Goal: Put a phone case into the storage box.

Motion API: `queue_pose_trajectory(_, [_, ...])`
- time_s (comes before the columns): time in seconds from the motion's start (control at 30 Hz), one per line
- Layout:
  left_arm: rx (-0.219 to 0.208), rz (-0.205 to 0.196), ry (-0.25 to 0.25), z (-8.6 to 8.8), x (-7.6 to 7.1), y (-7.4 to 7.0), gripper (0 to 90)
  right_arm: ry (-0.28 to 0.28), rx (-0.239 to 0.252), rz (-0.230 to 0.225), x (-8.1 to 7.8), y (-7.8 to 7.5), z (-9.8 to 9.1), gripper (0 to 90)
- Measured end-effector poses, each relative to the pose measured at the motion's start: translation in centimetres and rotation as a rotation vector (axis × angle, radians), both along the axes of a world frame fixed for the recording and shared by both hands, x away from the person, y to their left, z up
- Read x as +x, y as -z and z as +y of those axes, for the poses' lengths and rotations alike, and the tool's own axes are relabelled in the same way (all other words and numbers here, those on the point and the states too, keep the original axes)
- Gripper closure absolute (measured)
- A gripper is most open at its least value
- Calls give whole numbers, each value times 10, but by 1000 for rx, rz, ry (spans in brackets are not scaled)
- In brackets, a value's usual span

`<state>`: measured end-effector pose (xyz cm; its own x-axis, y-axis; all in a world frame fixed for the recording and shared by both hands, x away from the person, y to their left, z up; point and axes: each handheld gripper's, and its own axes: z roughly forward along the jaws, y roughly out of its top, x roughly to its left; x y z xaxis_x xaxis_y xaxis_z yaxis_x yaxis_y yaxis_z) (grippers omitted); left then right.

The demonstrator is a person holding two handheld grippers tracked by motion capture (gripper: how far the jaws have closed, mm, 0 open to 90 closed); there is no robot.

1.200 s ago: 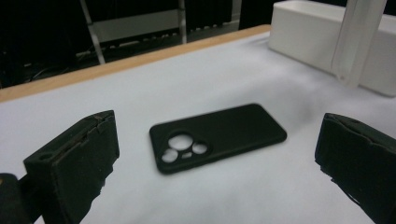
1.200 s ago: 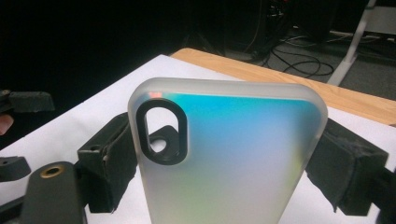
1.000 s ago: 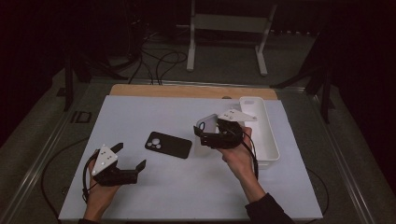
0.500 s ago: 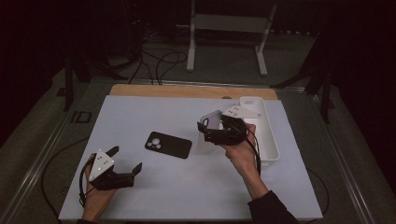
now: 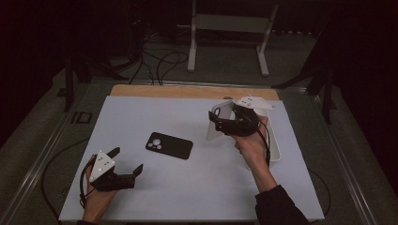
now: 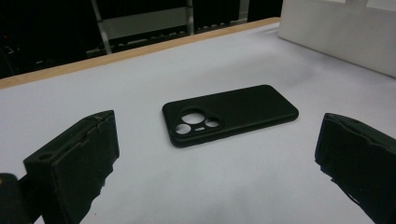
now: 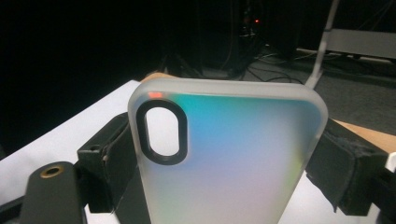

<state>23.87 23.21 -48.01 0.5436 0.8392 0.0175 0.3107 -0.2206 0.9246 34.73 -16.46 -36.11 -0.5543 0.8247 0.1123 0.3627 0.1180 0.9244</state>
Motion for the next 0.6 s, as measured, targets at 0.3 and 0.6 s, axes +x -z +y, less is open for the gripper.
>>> queue_pose_trajectory(0.3, [5,4,-2,-1,0,0,3,40,22,14,14,-2,-13,166])
queue_pose_trajectory(0.6, [-5,-9,-21,0,-1,-1,3,74,27,21,26,-5,-23,166])
